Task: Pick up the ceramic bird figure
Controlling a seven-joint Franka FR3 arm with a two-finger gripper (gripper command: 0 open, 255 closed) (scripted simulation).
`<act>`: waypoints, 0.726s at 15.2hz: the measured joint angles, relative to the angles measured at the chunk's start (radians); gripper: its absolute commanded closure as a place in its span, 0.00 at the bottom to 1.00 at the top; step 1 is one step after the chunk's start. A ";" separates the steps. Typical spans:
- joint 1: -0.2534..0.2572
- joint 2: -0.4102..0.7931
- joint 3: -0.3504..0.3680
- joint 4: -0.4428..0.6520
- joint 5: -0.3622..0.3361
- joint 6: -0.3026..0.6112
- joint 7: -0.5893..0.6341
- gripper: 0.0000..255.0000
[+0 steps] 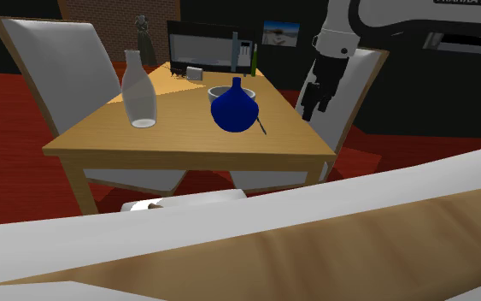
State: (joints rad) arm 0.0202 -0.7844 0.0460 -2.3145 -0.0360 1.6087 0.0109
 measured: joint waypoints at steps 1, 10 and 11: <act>0.000 0.000 0.000 0.000 0.000 0.000 0.000 0.00; 0.026 0.115 0.138 -0.080 0.068 0.207 0.174 0.00; 0.026 0.143 0.154 -0.083 0.071 0.239 0.194 0.00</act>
State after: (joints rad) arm 0.0466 -0.6415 0.1997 -2.3980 0.0353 1.8481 0.2045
